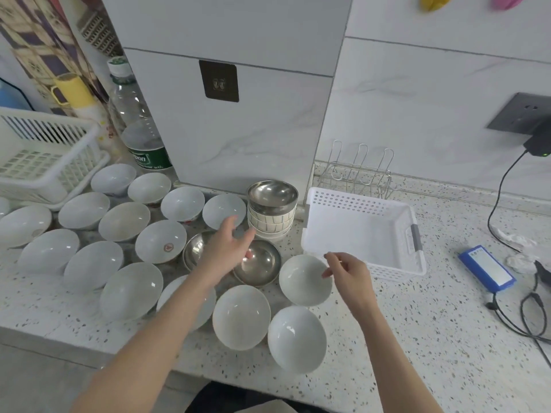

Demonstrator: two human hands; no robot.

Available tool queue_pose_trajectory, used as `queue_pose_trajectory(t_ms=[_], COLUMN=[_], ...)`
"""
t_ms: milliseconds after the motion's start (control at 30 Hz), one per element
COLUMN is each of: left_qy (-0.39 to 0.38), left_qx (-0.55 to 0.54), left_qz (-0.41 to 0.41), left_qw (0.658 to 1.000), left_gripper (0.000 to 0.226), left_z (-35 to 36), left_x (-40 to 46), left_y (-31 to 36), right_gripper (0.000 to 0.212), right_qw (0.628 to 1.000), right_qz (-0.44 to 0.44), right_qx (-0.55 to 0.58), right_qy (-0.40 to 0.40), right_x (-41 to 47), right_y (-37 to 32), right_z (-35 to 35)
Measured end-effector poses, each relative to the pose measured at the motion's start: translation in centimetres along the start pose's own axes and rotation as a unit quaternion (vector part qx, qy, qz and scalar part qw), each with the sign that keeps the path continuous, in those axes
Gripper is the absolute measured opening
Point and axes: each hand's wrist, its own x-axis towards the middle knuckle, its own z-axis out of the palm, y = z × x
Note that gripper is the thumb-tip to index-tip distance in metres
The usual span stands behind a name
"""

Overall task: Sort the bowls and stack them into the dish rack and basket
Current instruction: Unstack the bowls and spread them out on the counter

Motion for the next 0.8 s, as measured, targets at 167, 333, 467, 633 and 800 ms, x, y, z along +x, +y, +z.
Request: queue_pose_trajectory(t_ms=[167, 333, 467, 633, 800], left_qy=[-0.009, -0.054, -0.078, -0.089, -0.128], left_qx=[0.058, 0.076, 0.023, -0.088, -0.229], left_qz=[0.008, 0.003, 0.022, 0.003, -0.02], left_qw=[0.998, 0.996, 0.996, 0.992, 0.965], left_gripper=[0.087, 0.062, 0.036, 0.029, 0.021], left_z=[-1.5, -1.2, -1.2, -2.5, -5.5], left_x=[7.2, 10.5, 11.2, 10.4, 9.5], left_y=[4.3, 4.7, 4.5, 5.4, 4.3], right_gripper=[0.016, 0.019, 0.021, 0.03, 0.044], right_qw=[1.0, 0.999, 0.998, 0.997, 0.994], right_qz=[0.008, 0.026, 0.048, 0.065, 0.103], right_qx=[-0.019, -0.03, -0.026, -0.015, 0.011], right_qy=[0.007, 0.015, 0.029, 0.036, 0.019], right_x=[2.9, 3.9, 4.3, 5.0, 5.9], right_y=[-4.4, -5.8, -5.6, -5.9, -6.9], right_z=[2.6, 4.7, 5.7, 7.0, 8.4])
